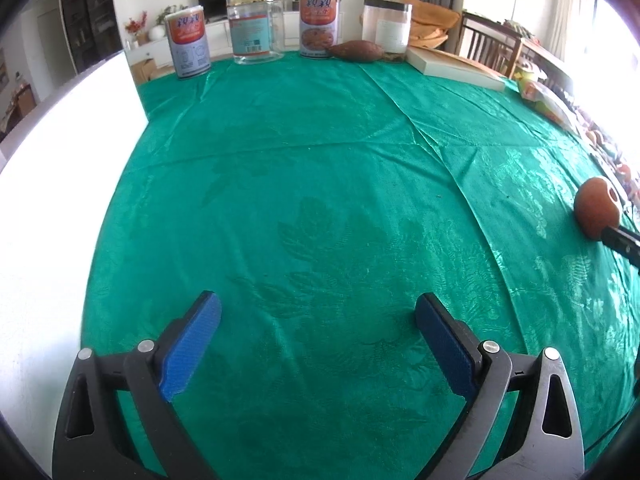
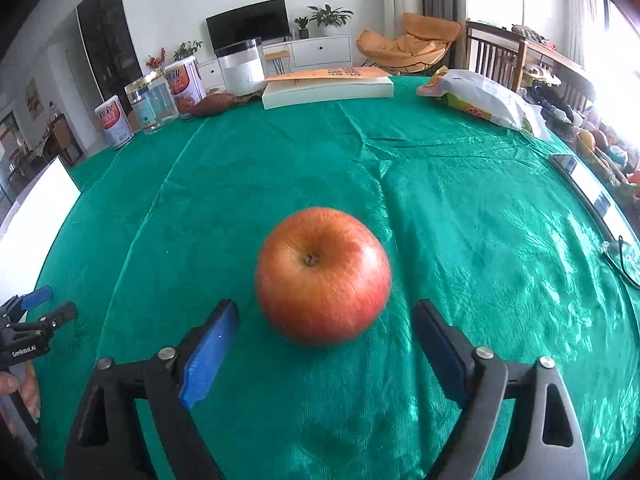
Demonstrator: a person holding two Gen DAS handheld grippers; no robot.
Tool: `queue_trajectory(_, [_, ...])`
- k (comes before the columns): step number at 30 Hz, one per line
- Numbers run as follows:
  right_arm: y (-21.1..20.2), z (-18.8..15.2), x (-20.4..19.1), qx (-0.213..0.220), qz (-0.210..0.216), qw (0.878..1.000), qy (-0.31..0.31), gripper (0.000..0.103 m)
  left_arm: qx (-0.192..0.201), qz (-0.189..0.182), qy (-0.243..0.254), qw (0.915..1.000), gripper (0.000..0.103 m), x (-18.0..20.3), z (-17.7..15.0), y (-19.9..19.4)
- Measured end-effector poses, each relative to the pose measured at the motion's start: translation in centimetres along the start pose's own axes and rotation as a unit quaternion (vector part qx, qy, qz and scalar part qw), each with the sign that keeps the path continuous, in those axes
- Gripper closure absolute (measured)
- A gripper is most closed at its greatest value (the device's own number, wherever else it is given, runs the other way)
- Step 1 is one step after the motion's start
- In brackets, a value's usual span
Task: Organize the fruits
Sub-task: 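Lower the red apple onto the table and open the right tool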
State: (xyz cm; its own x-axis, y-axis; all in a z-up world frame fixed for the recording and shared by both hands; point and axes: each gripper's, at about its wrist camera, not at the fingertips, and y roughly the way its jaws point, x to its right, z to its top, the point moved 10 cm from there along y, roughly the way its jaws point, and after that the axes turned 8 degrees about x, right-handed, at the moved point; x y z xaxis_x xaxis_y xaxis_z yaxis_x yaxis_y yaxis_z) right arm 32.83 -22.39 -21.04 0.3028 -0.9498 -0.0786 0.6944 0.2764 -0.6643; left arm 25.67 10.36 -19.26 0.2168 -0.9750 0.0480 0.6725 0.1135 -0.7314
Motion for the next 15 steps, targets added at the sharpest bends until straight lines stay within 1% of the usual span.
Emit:
queue_trajectory(1, [-0.8,-0.8,0.1,0.000,-0.002,1.000,-0.006,0.011,0.009,-0.012,-0.007,0.9999,0.005,0.5,1.0,-0.5])
queue_trajectory(3, [-1.9,-2.4,0.1,-0.005,-0.003,1.000,-0.022,0.011,0.048,-0.041,-0.019,0.9978,0.005,2.1,4.4,-1.6])
queue_trajectory(5, [-2.0,-3.6,0.0,-0.030,0.011,0.999,-0.032,0.009,0.084,-0.077,-0.002,0.9935,0.004,4.6,8.9,-1.8])
queue_trajectory(6, [-2.1,-3.7,0.2,-0.030,0.014,0.999,-0.030,0.009,0.091,-0.091,0.018,0.9915,0.004,6.0,11.2,-1.2])
queue_trajectory(7, [-2.3,-3.5,0.3,-0.025,0.020,0.999,-0.023,0.009,0.087,-0.111,0.043,0.9891,0.004,7.6,13.1,-0.2])
queue_trajectory(8, [-2.3,-3.5,0.5,-0.023,0.029,0.999,-0.012,0.008,0.076,-0.135,0.071,0.9854,0.004,9.2,14.7,1.2])
queue_trajectory(9, [-2.0,-3.7,0.8,-0.028,0.036,0.999,0.000,0.007,0.070,-0.151,0.100,0.9809,0.004,10.4,16.2,2.6])
queue_trajectory(10, [-1.6,-3.9,1.2,-0.037,0.043,0.998,0.015,0.007,0.074,-0.153,0.128,0.9770,0.005,11.2,17.6,4.0])
queue_trajectory(11, [-1.8,-3.7,1.3,-0.026,0.053,0.998,0.024,0.005,0.076,-0.152,0.155,0.9732,0.005,11.7,18.9,5.3])
queue_trajectory(12, [-1.8,-3.7,1.4,-0.025,0.063,0.997,0.037,0.003,0.070,-0.154,0.179,0.9693,0.005,12.3,20.0,6.8])
queue_trajectory(14, [-1.8,-3.5,1.4,-0.020,0.075,0.996,0.048,0.000,0.053,-0.150,0.214,0.9637,0.005,12.9,21.9,9.7])
queue_trajectory(15, [-1.8,-3.4,1.4,-0.019,0.075,0.996,0.048,0.000,0.048,-0.145,0.222,0.9631,0.005,12.9,22.8,11.1])
